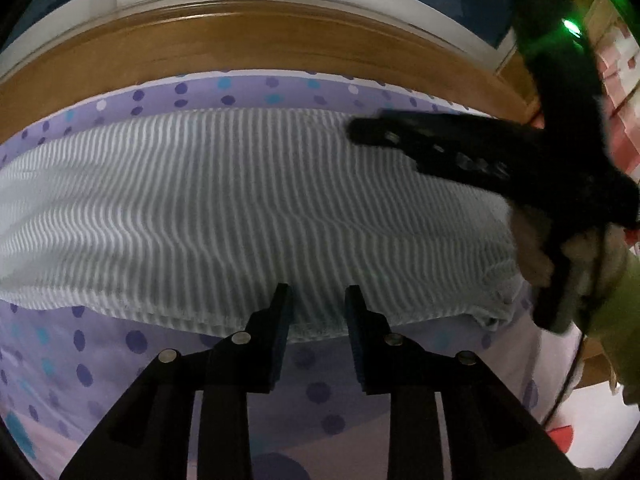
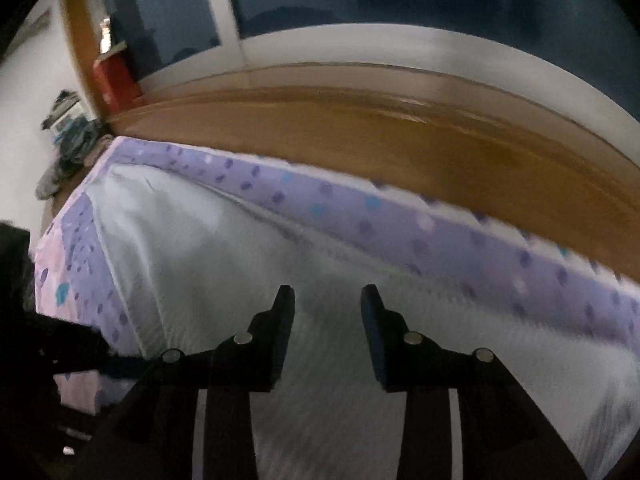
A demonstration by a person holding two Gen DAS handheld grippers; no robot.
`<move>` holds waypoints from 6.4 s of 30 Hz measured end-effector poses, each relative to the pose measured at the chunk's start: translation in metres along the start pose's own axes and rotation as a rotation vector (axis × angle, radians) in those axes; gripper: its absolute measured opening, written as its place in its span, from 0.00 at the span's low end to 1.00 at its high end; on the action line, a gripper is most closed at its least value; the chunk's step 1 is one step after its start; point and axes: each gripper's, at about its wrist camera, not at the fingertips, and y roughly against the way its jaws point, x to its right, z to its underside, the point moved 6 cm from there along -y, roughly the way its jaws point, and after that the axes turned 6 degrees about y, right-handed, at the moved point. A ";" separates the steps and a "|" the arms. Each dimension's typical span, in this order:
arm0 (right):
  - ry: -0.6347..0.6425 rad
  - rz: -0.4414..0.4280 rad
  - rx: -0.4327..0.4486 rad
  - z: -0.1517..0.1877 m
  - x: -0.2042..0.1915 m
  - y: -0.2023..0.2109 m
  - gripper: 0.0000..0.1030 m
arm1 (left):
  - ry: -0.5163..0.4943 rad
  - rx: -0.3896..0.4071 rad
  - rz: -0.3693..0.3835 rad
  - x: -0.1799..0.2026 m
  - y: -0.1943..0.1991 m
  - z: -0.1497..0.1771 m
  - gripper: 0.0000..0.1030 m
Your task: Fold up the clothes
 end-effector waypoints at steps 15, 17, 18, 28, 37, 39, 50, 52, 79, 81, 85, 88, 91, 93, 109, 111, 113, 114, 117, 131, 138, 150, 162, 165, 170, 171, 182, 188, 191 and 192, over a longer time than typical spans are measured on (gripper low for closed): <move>0.274 0.097 -0.003 -0.025 -0.019 -0.032 0.01 | 0.036 0.025 0.001 0.003 0.002 0.003 0.26; 0.231 0.113 0.000 -0.029 -0.011 -0.040 0.01 | 0.030 0.025 -0.007 0.004 0.002 0.004 0.26; 0.224 0.105 -0.016 -0.027 -0.010 -0.046 0.01 | 0.025 0.024 -0.011 0.005 0.001 0.004 0.26; -0.033 0.048 0.083 -0.002 0.044 0.039 0.22 | 0.060 0.011 0.103 0.023 0.004 -0.015 0.26; -0.068 0.020 -0.043 0.041 0.051 0.014 0.22 | -0.044 -0.067 0.133 0.072 -0.036 -0.015 0.26; -0.087 0.011 0.001 0.033 0.057 0.021 0.22 | -0.053 -0.067 0.123 0.075 -0.036 -0.015 0.26; 0.141 0.058 -0.096 0.030 0.078 0.007 0.27 | -0.051 -0.067 0.120 0.070 -0.037 -0.014 0.27; 0.179 0.064 -0.088 0.032 0.073 0.009 0.03 | -0.045 -0.066 0.119 0.070 -0.037 -0.014 0.27; -0.237 0.593 -0.108 0.126 0.212 0.095 0.24 | -0.163 -0.156 0.219 0.136 -0.063 -0.025 0.28; -0.288 0.579 -0.065 0.128 0.221 0.099 0.22 | -0.208 -0.137 0.191 0.144 -0.061 -0.021 0.28; -0.295 0.597 -0.055 0.127 0.227 0.097 0.14 | -0.228 -0.134 0.173 0.146 -0.061 -0.018 0.29; -0.342 0.553 -0.032 0.123 0.227 0.101 0.13 | -0.211 -0.135 0.183 0.144 -0.062 -0.019 0.30; -0.423 0.504 0.055 0.121 0.218 0.133 0.16 | -0.203 -0.132 0.187 0.141 -0.061 -0.020 0.30; -0.428 0.472 0.104 0.126 0.199 0.157 0.17 | -0.204 -0.125 0.185 0.141 -0.062 -0.020 0.30; -0.363 0.479 -0.009 0.204 0.111 0.184 0.17 | -0.186 -0.156 0.208 0.142 -0.056 -0.020 0.30; -0.347 0.435 0.027 0.189 0.099 0.179 0.18 | -0.185 -0.165 0.200 0.137 -0.056 -0.015 0.30; -0.338 0.340 0.064 0.172 0.079 0.167 0.18 | -0.189 -0.169 0.201 0.133 -0.055 -0.009 0.30; -0.331 0.290 0.073 0.166 0.070 0.161 0.18 | -0.196 -0.159 0.200 0.133 -0.054 -0.006 0.30; -0.271 0.178 0.012 0.149 0.054 0.125 0.24 | -0.211 -0.151 0.186 0.136 -0.052 0.000 0.31; -0.375 0.455 -0.035 0.166 0.127 0.140 0.28 | -0.198 -0.119 0.176 0.135 -0.043 0.010 0.31; -0.384 0.451 -0.020 0.195 0.098 0.163 0.28 | -0.209 -0.135 0.190 0.133 -0.044 0.009 0.31; -0.356 0.496 0.007 0.188 0.035 0.197 0.49 | -0.101 -0.148 0.180 0.070 -0.008 0.027 0.31; -0.350 0.343 0.066 0.113 -0.130 0.157 0.60 | 0.013 -0.036 0.095 -0.086 0.081 0.062 0.31; -0.363 0.309 0.061 0.099 -0.177 0.132 0.60 | 0.017 -0.015 0.078 -0.124 0.102 0.072 0.31; -0.341 0.281 0.050 0.080 -0.237 0.094 0.60 | 0.045 0.012 0.047 -0.189 0.131 0.090 0.31; -0.328 0.270 0.044 0.075 -0.248 0.089 0.60 | 0.068 0.017 0.041 -0.203 0.136 0.093 0.31; -0.123 0.160 0.006 0.011 -0.324 0.017 0.60 | 0.244 0.091 -0.006 -0.294 0.172 0.086 0.31; -0.069 0.085 0.002 -0.018 -0.359 -0.026 0.60 | 0.238 0.102 -0.058 -0.324 0.183 0.077 0.31; -0.060 0.061 -0.006 -0.030 -0.379 -0.039 0.60 | 0.233 0.090 -0.055 -0.339 0.182 0.070 0.31; -0.054 0.063 -0.007 -0.033 -0.385 -0.042 0.60 | 0.225 0.088 -0.059 -0.345 0.182 0.066 0.31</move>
